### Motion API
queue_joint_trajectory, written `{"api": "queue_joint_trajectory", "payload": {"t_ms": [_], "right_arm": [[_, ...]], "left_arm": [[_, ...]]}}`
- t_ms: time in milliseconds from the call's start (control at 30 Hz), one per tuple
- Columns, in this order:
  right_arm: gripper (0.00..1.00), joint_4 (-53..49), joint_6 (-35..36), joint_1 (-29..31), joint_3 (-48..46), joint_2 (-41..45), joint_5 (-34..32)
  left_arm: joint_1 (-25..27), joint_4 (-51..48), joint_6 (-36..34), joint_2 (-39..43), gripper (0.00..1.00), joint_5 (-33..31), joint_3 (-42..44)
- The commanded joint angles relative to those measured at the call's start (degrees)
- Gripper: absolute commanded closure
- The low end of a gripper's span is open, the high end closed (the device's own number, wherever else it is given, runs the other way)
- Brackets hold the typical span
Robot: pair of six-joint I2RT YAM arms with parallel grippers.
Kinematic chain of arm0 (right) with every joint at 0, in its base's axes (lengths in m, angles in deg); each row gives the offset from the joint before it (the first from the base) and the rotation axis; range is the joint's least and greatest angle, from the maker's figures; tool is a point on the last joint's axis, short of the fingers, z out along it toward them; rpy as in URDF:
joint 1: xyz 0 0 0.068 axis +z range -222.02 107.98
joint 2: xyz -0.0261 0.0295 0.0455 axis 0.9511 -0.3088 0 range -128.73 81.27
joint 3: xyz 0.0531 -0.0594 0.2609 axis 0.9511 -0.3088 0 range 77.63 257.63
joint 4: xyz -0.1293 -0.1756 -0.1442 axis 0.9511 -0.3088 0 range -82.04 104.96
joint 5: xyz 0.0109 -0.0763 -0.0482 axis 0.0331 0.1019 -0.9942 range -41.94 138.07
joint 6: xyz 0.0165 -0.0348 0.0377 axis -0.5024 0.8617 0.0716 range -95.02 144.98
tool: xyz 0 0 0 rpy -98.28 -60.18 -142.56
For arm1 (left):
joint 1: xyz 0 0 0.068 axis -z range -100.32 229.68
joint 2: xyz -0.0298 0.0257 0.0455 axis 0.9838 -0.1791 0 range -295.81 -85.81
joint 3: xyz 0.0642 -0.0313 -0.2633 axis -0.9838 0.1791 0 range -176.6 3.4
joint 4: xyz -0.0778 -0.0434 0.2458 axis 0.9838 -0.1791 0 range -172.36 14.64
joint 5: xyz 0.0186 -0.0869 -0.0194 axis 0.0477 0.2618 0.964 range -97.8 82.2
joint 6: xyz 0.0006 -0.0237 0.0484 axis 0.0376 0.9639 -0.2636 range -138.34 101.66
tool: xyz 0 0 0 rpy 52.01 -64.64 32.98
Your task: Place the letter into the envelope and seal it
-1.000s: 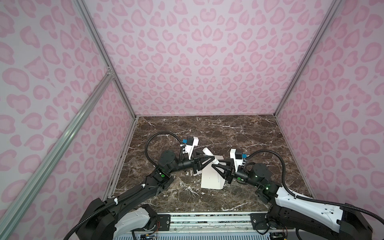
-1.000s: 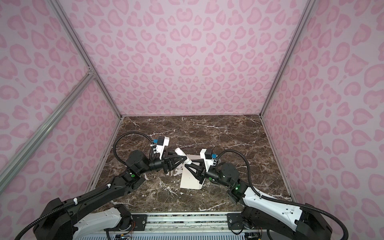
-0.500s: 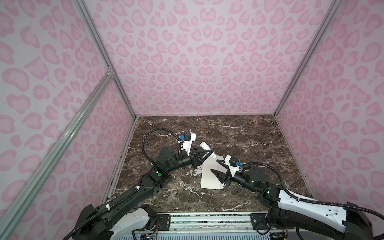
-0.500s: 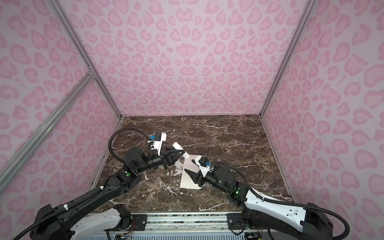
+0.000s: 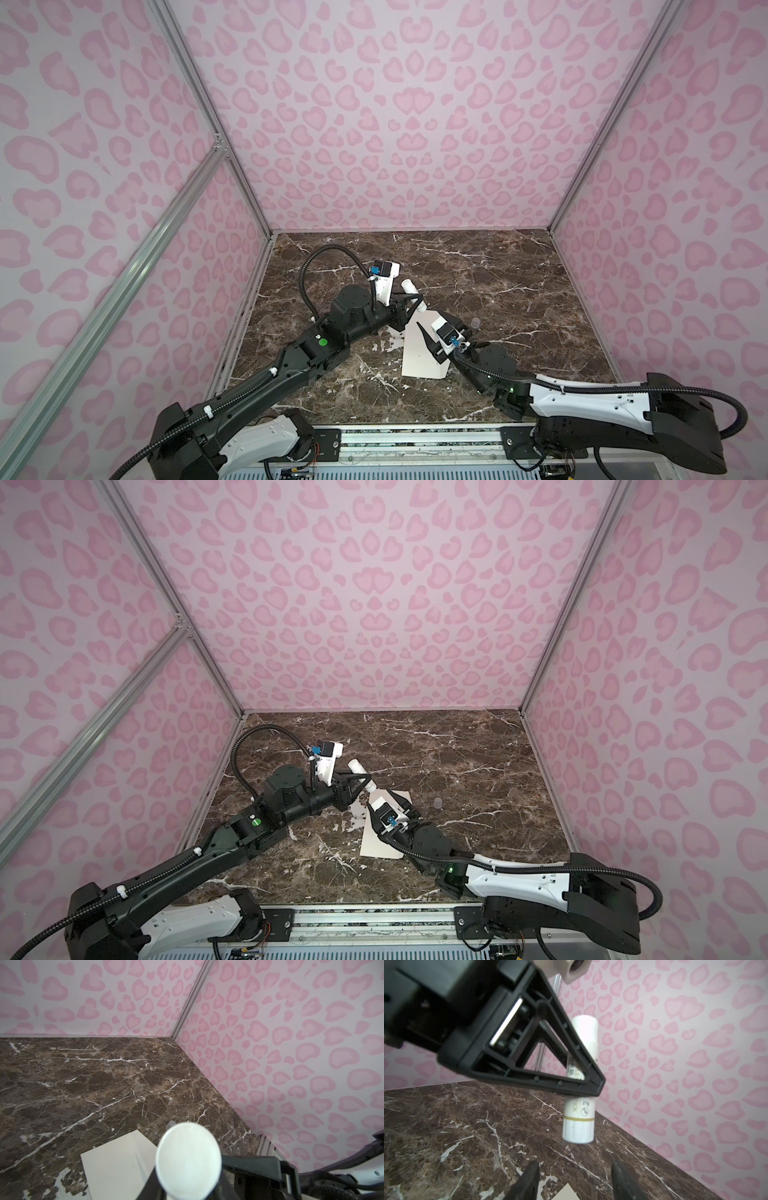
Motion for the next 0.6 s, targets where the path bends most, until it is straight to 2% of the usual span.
{"api": "queue_joint_trajectory", "payload": {"t_ms": [0,167,567], "right_arm": [[0.49,5.97,2.23,0.11,1.0,-1.75,-2.1],[0.6,5.42,2.29,0.09,3.02,-4.47,-1.4],[0.62,5.48,1.79,-0.1,4.82,-8.55,-3.14]], "left_arm": [[0.19,-0.71,-1.18,-0.36,0.96,-0.73,-1.19],[0.43,-0.37,-1.0,-0.8,0.96,-0.39,-1.29],[0.68,0.29,-0.65,-1.24,0.96,0.64,-1.26]]}}
